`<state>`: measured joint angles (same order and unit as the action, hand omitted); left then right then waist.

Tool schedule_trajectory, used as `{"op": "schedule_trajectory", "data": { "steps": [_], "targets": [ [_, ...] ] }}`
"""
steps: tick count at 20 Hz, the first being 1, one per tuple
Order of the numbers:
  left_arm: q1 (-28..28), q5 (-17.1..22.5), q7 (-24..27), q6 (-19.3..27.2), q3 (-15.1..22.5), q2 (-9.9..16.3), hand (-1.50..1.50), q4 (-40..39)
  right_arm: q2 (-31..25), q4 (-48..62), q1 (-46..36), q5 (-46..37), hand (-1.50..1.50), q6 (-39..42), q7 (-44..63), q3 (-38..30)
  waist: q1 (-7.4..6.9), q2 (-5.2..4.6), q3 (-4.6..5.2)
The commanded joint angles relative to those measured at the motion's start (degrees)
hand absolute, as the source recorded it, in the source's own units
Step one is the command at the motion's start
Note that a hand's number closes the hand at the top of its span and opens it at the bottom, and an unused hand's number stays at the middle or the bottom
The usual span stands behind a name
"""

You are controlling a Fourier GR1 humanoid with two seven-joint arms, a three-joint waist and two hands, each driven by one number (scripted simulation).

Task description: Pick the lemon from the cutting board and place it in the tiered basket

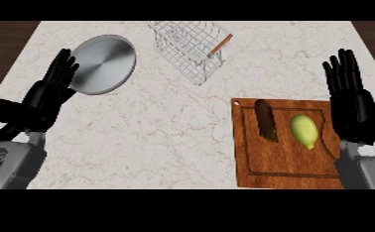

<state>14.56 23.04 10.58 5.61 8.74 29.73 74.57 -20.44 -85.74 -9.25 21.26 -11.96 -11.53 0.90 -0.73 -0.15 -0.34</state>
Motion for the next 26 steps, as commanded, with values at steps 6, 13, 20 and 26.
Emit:
{"op": "schedule_trajectory", "data": {
  "steps": [6,13,20,26],
  "targets": [
    [-13.35,-2.98,-4.64,9.27,2.20,-4.22,0.00,-5.61,-2.87,-12.29,6.18,-0.59,1.50,-0.99,-28.54,-16.57,5.30,1.76,-0.01],
    [-16.85,-6.45,-4.37,15.43,7.42,-11.05,0.00,-1.88,13.23,-1.48,15.69,20.87,-1.50,4.78,-36.60,-33.96,3.37,0.70,-0.14],
    [-17.13,-7.78,-9.16,16.15,8.09,-9.40,0.00,4.30,11.94,-0.77,32.22,9.51,-1.50,17.64,-40.37,-27.28,1.13,0.28,0.30],
    [-18.14,-9.79,-7.15,17.12,9.57,-10.86,0.00,3.45,8.13,-8.19,42.90,-7.13,-1.50,8.58,-36.72,-23.84,1.00,0.00,0.55]
  ]
}}
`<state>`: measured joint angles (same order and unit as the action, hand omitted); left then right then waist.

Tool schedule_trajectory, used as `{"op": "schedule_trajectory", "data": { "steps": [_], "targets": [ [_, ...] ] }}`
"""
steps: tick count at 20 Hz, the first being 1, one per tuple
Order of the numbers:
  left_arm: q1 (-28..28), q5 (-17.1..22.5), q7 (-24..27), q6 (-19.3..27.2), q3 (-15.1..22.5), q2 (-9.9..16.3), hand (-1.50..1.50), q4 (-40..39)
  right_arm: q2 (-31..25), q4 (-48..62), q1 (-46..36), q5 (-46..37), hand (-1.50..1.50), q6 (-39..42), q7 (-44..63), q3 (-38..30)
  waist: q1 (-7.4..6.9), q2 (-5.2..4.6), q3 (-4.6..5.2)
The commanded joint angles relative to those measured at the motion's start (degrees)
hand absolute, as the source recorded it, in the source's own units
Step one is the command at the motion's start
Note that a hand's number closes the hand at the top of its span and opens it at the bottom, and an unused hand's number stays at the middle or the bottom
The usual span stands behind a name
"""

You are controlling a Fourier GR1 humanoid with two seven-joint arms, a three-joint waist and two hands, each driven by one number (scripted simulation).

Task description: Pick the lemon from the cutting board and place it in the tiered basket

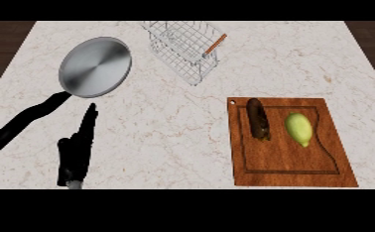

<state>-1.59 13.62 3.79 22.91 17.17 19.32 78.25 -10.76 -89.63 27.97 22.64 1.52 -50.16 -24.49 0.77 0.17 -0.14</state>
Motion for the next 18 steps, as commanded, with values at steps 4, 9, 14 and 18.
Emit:
{"op": "schedule_trajectory", "data": {
  "steps": [4,9,14,18],
  "targets": [
    [-1.29,0.00,-2.23,-0.40,1.09,-0.71,0.00,1.33,1.70,-10.11,10.75,-19.61,-1.50,-14.90,6.75,5.39,-0.85,-0.40,0.33],
    [-2.55,-3.63,1.05,2.20,3.26,-4.23,0.00,-1.84,6.75,-21.30,13.08,-30.18,-1.50,-24.69,19.34,11.10,-0.89,-0.40,0.28],
    [-2.37,-0.17,-1.20,-2.86,-1.43,0.10,0.00,0.33,10.06,-24.79,9.16,-43.73,-1.50,-31.22,32.51,17.68,-1.39,-0.41,0.23],
    [-0.40,-4.39,-4.96,2.23,2.54,-5.04,0.00,1.98,10.55,-23.19,1.69,-55.64,-1.50,-34.39,42.41,20.53,-1.54,-0.42,0.20]
  ]
}}
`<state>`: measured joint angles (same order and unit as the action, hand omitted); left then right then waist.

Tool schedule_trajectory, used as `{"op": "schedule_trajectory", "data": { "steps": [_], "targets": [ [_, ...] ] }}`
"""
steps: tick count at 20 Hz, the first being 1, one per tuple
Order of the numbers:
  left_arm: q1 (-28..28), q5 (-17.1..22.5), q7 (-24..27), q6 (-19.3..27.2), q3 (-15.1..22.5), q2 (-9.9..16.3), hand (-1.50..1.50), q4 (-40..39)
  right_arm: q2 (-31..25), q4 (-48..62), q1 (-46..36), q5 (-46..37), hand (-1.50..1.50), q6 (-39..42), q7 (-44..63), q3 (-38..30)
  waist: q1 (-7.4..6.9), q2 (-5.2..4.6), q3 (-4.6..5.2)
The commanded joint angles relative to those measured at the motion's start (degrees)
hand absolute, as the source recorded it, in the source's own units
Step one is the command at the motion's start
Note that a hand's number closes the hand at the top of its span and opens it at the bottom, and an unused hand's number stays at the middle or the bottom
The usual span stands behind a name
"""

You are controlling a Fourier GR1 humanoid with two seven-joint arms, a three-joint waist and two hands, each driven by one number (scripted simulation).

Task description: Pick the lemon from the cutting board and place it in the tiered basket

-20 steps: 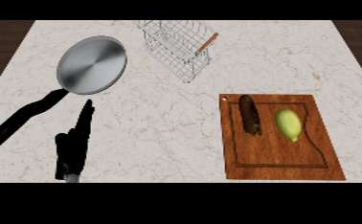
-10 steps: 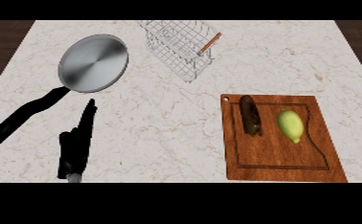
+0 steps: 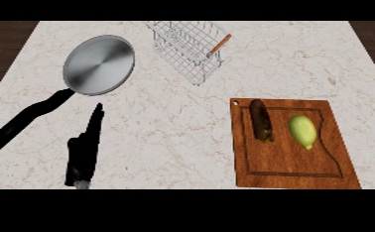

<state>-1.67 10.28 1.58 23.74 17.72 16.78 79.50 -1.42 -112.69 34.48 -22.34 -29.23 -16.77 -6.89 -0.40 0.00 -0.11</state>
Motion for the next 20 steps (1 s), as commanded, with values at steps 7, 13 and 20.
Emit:
{"op": "schedule_trajectory", "data": {
  "steps": [7,13,20],
  "targets": [
    [-0.65,0.55,3.08,-3.50,-1.95,-1.37,0.00,-4.94,1.40,-1.46,-3.39,-27.71,-1.50,-2.19,25.51,10.11,0.10,-0.21,0.23],
    [2.18,-1.45,1.33,-3.66,-3.07,-3.42,0.00,-7.02,1.42,0.04,-12.00,-32.23,-1.50,2.21,33.82,11.76,0.37,-0.10,0.15],
    [-2.35,-2.67,-1.86,-5.15,-3.89,-1.88,0.00,-0.93,-1.67,3.71,-17.73,-31.46,-1.50,9.27,37.94,5.99,0.26,-0.05,0.13]
  ]
}}
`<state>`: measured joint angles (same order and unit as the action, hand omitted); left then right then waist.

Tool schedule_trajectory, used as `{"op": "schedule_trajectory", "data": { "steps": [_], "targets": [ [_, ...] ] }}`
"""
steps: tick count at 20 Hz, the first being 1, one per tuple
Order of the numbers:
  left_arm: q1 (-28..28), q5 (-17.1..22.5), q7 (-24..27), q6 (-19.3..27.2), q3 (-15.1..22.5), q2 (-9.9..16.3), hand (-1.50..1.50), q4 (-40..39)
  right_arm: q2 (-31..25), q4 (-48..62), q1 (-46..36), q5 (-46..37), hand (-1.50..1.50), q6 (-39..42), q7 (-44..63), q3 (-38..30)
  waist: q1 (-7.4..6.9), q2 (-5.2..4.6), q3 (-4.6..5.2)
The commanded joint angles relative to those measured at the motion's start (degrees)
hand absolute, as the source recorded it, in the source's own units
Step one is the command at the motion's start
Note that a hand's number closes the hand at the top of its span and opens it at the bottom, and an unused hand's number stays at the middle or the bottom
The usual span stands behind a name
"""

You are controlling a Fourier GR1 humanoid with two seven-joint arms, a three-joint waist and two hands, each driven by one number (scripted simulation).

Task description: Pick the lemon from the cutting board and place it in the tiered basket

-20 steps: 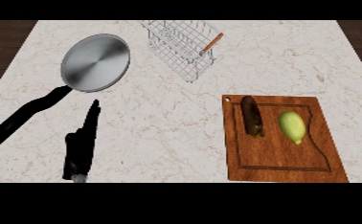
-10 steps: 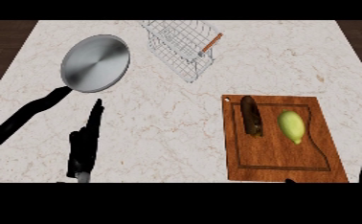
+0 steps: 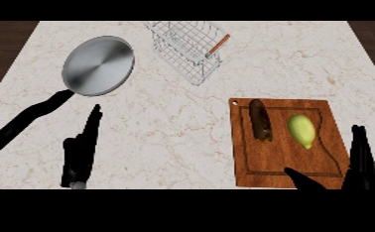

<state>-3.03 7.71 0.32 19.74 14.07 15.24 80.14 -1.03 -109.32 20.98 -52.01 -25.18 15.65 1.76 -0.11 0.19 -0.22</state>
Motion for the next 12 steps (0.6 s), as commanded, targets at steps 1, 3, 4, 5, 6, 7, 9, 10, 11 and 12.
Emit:
{"op": "schedule_trajectory", "data": {
  "steps": [1,3,4,5,6,7,9,10,11,12],
  "targets": [
    [-2.54,-1.58,-1.10,0.86,1.43,-2.00,0.00,1.00,0.98,1.86,-1.89,-5.97,-1.50,2.88,5.50,1.81,-0.04,-0.19,0.23],
    [1.22,-0.19,-1.09,-1.15,-1.25,-1.20,0.00,-2.56,0.99,2.31,-5.47,-7.66,-1.50,6.60,11.76,2.10,0.04,-0.27,0.25],
    [-0.77,-0.82,1.23,-0.94,-0.51,-2.95,0.00,-3.50,-0.77,-1.24,-3.60,-4.51,-1.50,9.15,10.21,-0.12,0.20,-0.20,0.25],
    [-3.01,-1.06,2.28,-1.40,-0.51,-2.13,0.00,-1.99,0.25,-2.68,-1.46,-6.51,-1.50,9.70,11.34,1.98,0.16,-0.17,0.25],
    [-0.66,-2.15,3.34,-1.00,-0.70,-3.63,0.00,-5.59,-0.02,2.25,-4.73,-4.43,-1.50,8.05,9.41,0.05,0.18,-0.22,0.23],
    [-1.93,-1.87,-1.57,-1.38,-1.22,-1.41,0.00,1.58,0.65,1.49,-2.35,-5.62,-1.50,7.66,9.53,1.23,0.12,-0.15,0.21],
    [-3.46,-0.87,-1.19,-3.20,-3.32,0.01,0.00,3.35,0.94,2.37,-6.75,-6.24,-1.50,9.25,11.68,1.12,-0.03,-0.16,0.22],
    [-1.58,-3.95,-1.56,0.07,-0.24,-4.28,0.00,0.58,1.00,-1.19,-4.51,-7.33,-1.50,10.59,14.05,3.39,0.18,-0.16,0.23],
    [1.29,-3.16,-3.53,-1.05,-2.33,-3.38,0.00,-0.50,0.24,2.35,-6.65,-6.41,-1.50,11.06,12.61,1.24,0.18,-0.19,0.22],
    [1.33,-3.25,1.17,-2.52,-4.09,-3.23,0.00,-5.10,-0.17,0.50,-5.76,-4.68,-1.50,11.92,12.81,0.34,0.26,-0.19,0.23]
  ]
}}
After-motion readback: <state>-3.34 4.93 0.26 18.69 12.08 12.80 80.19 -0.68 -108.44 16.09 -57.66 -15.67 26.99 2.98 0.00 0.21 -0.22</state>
